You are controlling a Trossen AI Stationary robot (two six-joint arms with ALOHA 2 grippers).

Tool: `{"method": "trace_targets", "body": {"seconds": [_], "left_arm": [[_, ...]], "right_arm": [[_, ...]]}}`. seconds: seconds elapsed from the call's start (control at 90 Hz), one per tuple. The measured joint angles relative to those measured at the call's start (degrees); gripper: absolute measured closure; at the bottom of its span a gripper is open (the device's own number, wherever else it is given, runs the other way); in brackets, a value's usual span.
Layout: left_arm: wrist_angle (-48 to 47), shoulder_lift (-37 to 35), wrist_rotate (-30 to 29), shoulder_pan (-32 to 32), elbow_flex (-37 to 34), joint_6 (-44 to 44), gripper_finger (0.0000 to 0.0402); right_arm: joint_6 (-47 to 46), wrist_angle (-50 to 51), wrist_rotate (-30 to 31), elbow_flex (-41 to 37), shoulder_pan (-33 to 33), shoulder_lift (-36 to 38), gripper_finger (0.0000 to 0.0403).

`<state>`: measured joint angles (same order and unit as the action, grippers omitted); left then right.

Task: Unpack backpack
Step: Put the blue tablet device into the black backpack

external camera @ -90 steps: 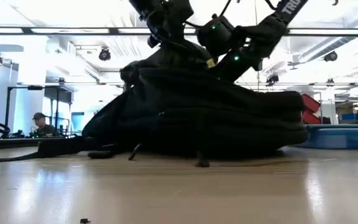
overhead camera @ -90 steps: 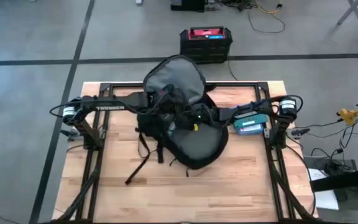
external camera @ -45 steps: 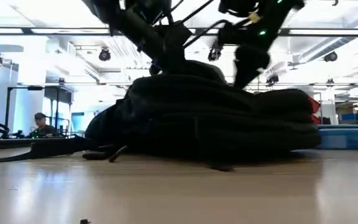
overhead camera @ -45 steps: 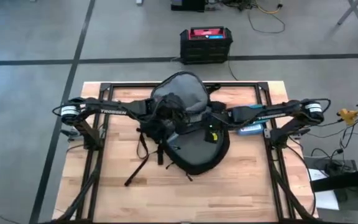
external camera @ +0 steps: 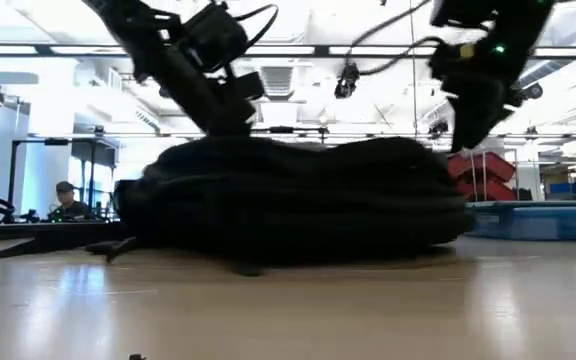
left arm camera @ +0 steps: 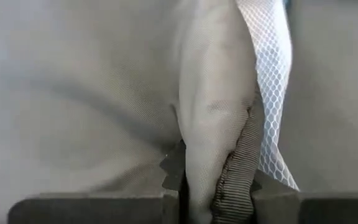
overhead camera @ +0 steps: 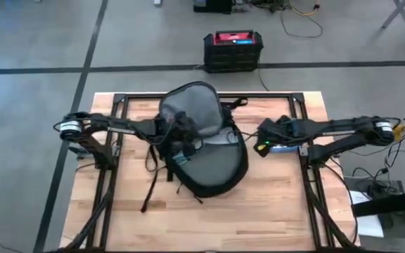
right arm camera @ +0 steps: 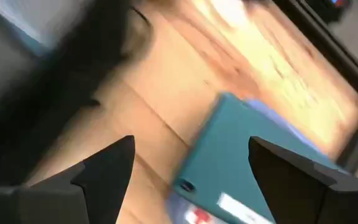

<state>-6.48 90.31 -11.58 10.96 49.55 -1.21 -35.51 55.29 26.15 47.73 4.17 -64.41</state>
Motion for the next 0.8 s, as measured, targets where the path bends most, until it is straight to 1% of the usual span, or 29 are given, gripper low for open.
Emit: {"method": "trace_targets", "body": {"seconds": [0.122,0.233,0.267,0.322,0.4,0.489,0.6,0.722,0.8], "left_arm": [[-2.6,-5.6,-2.8,0.3,-2.2,0.0,0.0362],[-4.4,-11.7,-4.1,0.7,-3.7,0.0,0.0361],[-3.1,-13.1,-4.1,0.8,-4.0,0.2,0.0359],[1.6,-15.6,-3.6,0.8,-4.8,0.2,0.0353],[7.1,-17.5,0.8,0.9,-5.5,0.3,0.0336],[13.1,-17.8,6.9,0.4,-5.5,0.3,0.0306],[17.5,-16.1,11.7,-0.2,-4.0,0.7,0.0262],[15.5,-14.0,12.0,-0.8,-0.2,0.2,0.0218],[12.0,-13.5,9.4,-0.8,1.7,-0.9,0.0202]], "right_arm": [[-6.0,-0.3,0.0,-4.1,0.0,4.1,0.0103],[-13.4,0.2,2.4,-7.2,0.0,7.1,0.0101],[-15.7,0.2,3.1,-7.9,0.0,7.6,0.0102],[-18.6,-0.2,4.0,-9.1,0.0,8.2,0.0106],[-21.1,-0.9,5.2,-10.7,0.0,8.1,0.0114],[-21.9,-0.2,7.7,-11.9,0.9,7.9,0.0124],[-23.6,0.6,9.0,-12.1,4.1,7.4,0.0136],[-26.7,0.1,11.4,-12.2,7.9,7.3,0.015],[-29.3,0.2,13.5,-12.3,10.3,7.8,0.0163]]}}
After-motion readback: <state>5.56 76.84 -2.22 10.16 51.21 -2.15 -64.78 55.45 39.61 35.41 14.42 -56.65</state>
